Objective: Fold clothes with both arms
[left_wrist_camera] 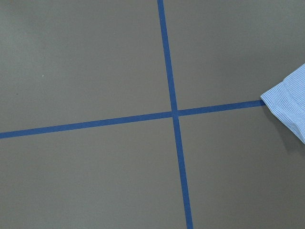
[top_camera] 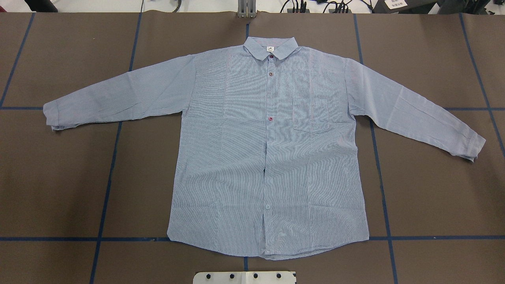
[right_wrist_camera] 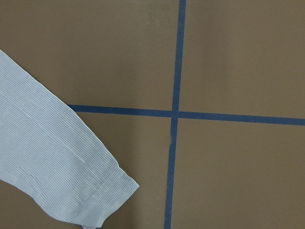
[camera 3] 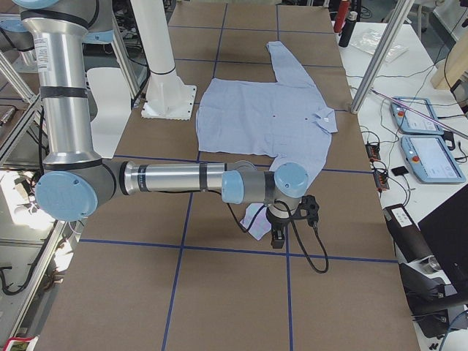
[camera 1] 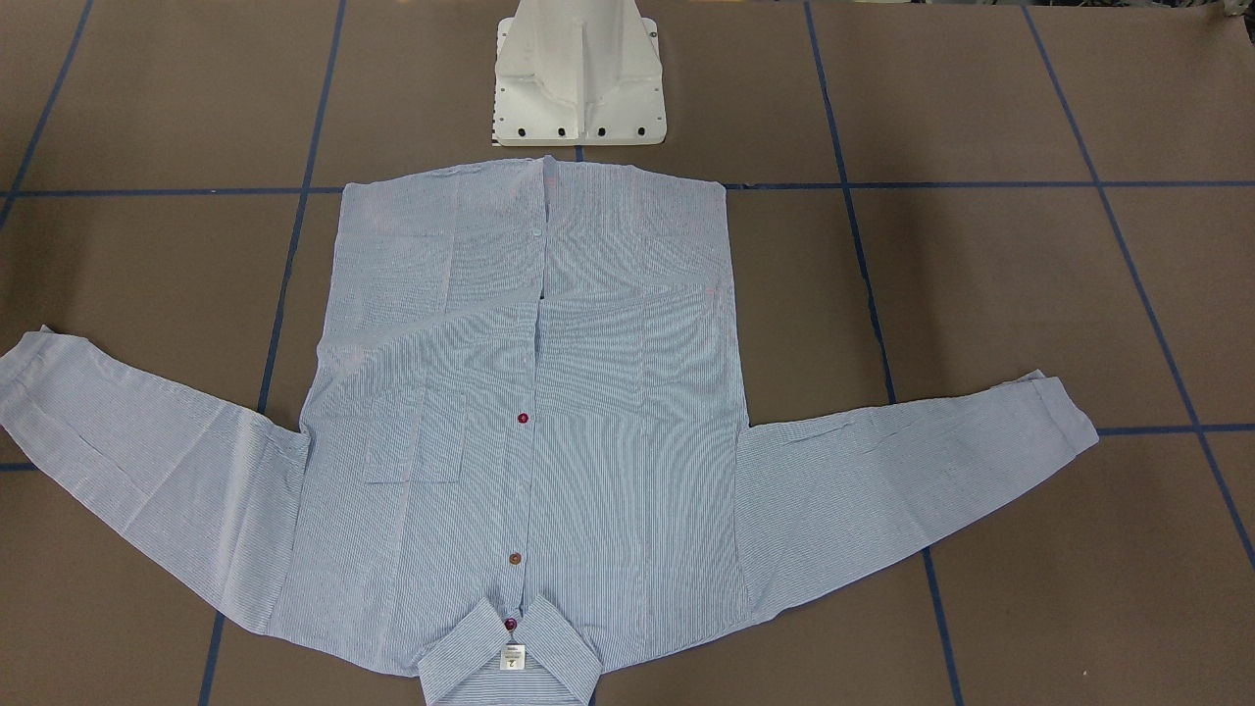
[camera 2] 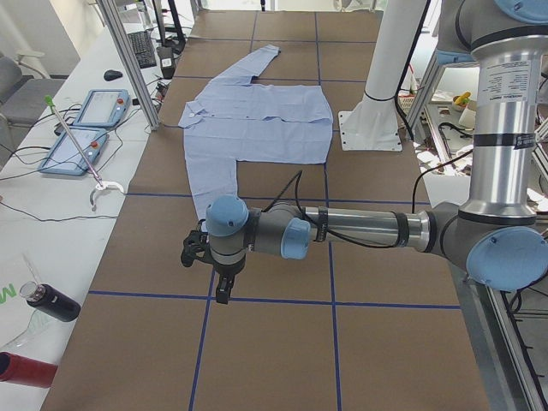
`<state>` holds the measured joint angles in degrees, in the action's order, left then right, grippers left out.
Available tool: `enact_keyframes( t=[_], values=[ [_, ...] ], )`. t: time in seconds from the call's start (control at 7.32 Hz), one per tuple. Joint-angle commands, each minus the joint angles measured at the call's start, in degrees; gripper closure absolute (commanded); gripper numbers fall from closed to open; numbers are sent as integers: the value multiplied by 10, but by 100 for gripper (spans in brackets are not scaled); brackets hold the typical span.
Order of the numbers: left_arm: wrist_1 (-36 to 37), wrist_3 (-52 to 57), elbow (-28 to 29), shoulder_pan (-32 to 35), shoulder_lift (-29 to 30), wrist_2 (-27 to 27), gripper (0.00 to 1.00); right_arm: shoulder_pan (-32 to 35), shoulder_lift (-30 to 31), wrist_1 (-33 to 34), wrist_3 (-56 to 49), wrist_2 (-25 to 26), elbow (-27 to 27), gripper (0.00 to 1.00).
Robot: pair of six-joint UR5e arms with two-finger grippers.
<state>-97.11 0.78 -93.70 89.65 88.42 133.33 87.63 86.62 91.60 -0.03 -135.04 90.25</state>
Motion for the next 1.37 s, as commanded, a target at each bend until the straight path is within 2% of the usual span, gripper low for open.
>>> enact_keyframes(
  t=[0.0,0.27,0.55,0.82,0.96,1.23],
  values=[
    [0,0,-1,0,0,1,0,1,13,-43,0,0,8,0],
    [-1,0,-2,0,0,1,0,0,16,-45,4,0,3,0],
    [-6,0,-32,0,7,3,0,-5,11,-48,70,-2,3,0],
    [-29,-3,-59,-5,15,2,0,-60,-4,-49,89,-35,8,0],
    [-53,-4,-62,-5,-4,2,0,-89,-4,-60,89,-32,9,0],
    [-55,-2,-79,-4,-11,-3,0,-101,31,-148,104,-22,6,0]
  ],
)
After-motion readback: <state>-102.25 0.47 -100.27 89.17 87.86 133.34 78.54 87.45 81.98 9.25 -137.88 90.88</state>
